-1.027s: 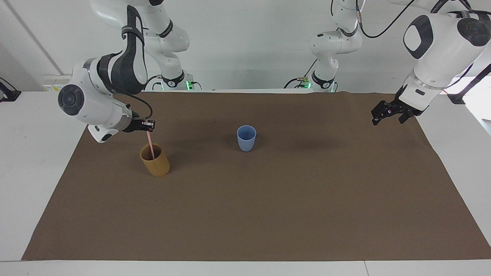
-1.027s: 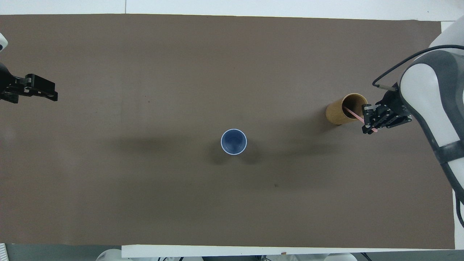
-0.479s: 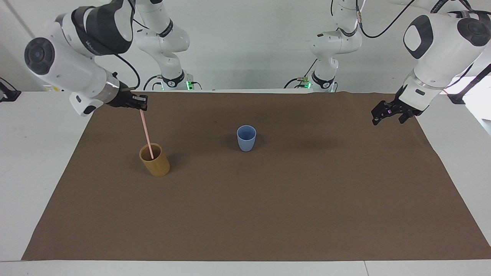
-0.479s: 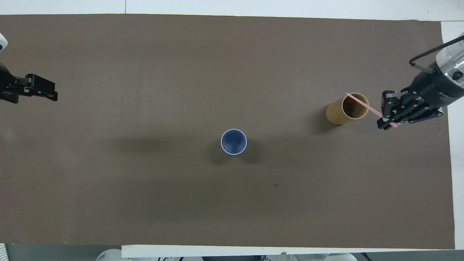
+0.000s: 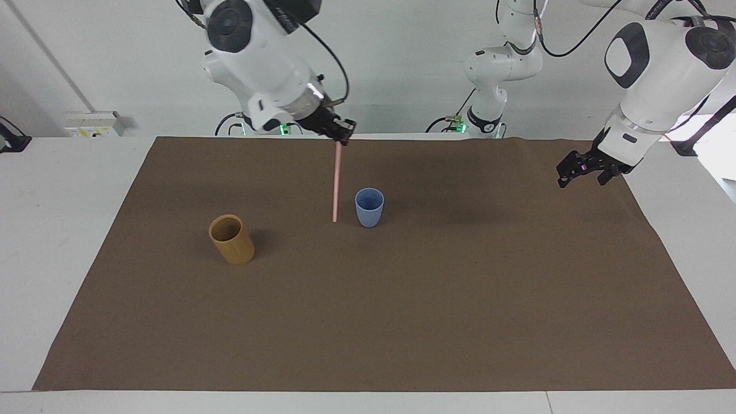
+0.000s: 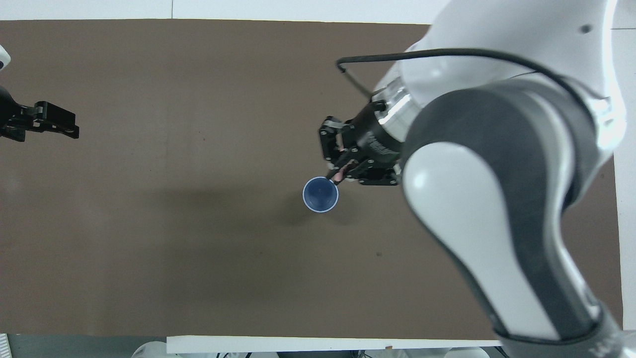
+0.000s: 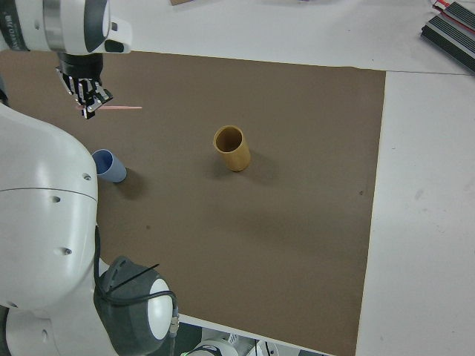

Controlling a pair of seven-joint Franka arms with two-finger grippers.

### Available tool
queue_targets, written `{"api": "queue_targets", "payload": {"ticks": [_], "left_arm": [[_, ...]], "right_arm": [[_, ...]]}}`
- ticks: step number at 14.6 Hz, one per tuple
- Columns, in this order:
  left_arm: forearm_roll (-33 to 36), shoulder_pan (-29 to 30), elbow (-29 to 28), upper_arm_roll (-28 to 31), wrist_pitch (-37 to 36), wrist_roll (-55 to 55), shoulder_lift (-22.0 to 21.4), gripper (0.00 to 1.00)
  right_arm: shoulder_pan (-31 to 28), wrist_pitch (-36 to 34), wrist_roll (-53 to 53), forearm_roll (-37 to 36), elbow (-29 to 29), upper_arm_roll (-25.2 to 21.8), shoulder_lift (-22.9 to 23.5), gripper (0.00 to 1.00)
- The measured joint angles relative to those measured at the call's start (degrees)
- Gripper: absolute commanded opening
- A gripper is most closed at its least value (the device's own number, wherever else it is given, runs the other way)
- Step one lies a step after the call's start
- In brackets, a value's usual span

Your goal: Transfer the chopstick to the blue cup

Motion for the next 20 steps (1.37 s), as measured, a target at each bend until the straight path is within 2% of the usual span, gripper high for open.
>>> {"api": "queue_targets", "payload": {"ticks": [3, 7, 10, 11, 13, 14, 15, 16, 20], "left_arm": [[0.00, 0.00, 0.00, 0.00, 0.00, 0.00, 0.00, 1.00], [0.00, 0.00, 0.00, 0.00, 0.00, -0.01, 0.00, 1.00], [0.00, 0.00, 0.00, 0.00, 0.00, -0.01, 0.00, 1.00], [0.00, 0.00, 0.00, 0.00, 0.00, -0.01, 0.00, 1.00], [0.00, 0.00, 0.00, 0.00, 0.00, -0.01, 0.00, 1.00], [0.00, 0.00, 0.00, 0.00, 0.00, -0.01, 0.00, 1.00], [0.00, 0.00, 0.00, 0.00, 0.00, -0.01, 0.00, 1.00], [0.00, 0.00, 0.00, 0.00, 0.00, -0.01, 0.00, 1.00], [0.00, 0.00, 0.00, 0.00, 0.00, -0.01, 0.00, 1.00]], "right_arm": [[2.43, 4.69, 3.75, 4.09, -5.59, -0.01, -0.06, 0.00], [2.13, 6.61, 3.79, 8.68, -14.16, -0.57, -3.45, 0.00], [2.75, 6.58, 5.02, 8.74, -16.48, -0.39, -5.36, 0.00], [2.91, 6.58, 5.28, 8.74, -16.87, -0.39, -5.67, 0.03], [2.92, 6.92, 5.29, 8.74, -18.35, -0.43, -6.26, 0.30], [2.92, 8.01, 5.07, 8.74, -19.68, -0.46, -6.64, 0.49], [2.91, 9.19, 4.48, 8.74, -21.23, -0.46, -7.06, 0.79], [2.91, 10.27, 3.66, 8.74, -22.79, -0.47, -7.51, 1.00], [2.10, 12.66, 2.23, 7.52, -23.31, -0.92, -8.36, 1.00]]}}
